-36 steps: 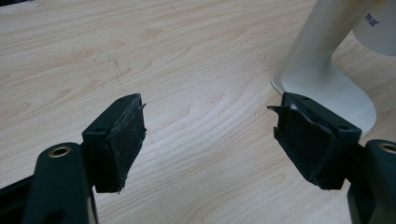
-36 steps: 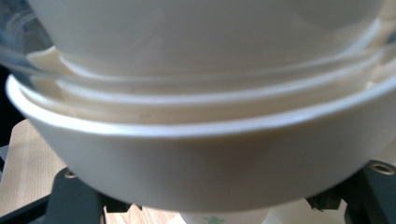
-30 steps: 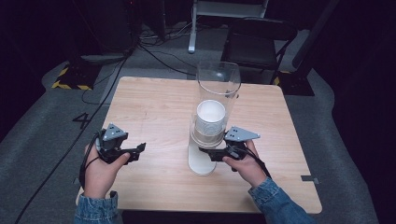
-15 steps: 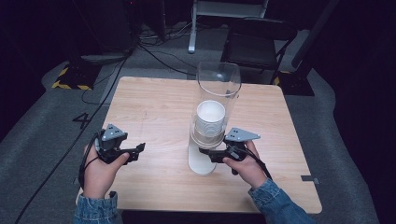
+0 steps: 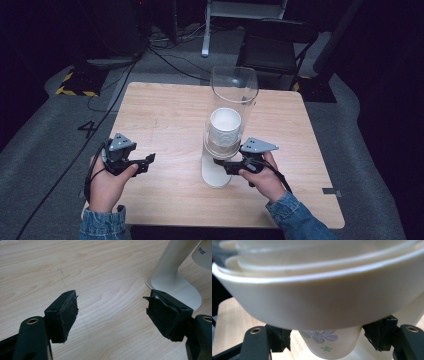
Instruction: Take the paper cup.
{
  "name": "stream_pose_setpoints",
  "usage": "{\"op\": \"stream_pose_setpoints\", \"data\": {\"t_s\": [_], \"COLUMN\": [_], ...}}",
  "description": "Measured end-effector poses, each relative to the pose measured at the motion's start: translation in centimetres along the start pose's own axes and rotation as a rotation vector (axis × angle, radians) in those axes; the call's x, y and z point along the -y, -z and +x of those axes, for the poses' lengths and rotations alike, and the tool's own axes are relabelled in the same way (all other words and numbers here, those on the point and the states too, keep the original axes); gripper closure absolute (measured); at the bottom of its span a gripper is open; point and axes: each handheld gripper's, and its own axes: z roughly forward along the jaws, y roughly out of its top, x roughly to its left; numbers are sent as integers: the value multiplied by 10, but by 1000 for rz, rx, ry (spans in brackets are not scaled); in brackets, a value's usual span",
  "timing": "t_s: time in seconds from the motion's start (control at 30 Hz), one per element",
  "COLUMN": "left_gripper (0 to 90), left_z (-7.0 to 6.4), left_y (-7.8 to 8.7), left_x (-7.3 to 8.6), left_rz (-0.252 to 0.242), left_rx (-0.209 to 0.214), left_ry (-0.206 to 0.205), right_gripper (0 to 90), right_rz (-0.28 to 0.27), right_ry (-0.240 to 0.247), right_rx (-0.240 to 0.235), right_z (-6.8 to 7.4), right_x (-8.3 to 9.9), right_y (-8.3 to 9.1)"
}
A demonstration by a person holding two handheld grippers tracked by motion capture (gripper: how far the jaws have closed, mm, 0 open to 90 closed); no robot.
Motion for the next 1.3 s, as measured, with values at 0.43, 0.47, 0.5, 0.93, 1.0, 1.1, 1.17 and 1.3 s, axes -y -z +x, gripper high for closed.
{"op": "stream_pose_setpoints", "data": {"t_s": [0.43,0.47,0.5,0.93,1.0,1.1,1.17,1.3], "left_gripper": [247,247,247,247,246,246,247,246], "left_z": [0,1,1,-1,-1,0,1,2], "left_y": [0,0,0,-1,-1,0,2,2], "left_x": [1,1,1,1,1,0,0,1], "left_rz": [0,0,0,3,4,0,-4,-6], "left_rx": [1,2,2,2,3,3,2,-2], "left_ry": [3,4,4,7,6,2,3,10], "right_gripper": [321,321,321,324,349,350,340,334], "right_rz": [-11,-15,-15,-4,98,125,134,115], "right_ry": [109,96,96,-11,-9,-9,3,38], "right_rx": [29,21,21,-2,6,4,-4,2], "right_z": [-4,-4,-4,-1,-1,-2,-6,-6], "right_x": [3,4,4,7,13,26,30,28], "right_y": [-2,-3,-3,-4,-9,-14,-15,-11]}}
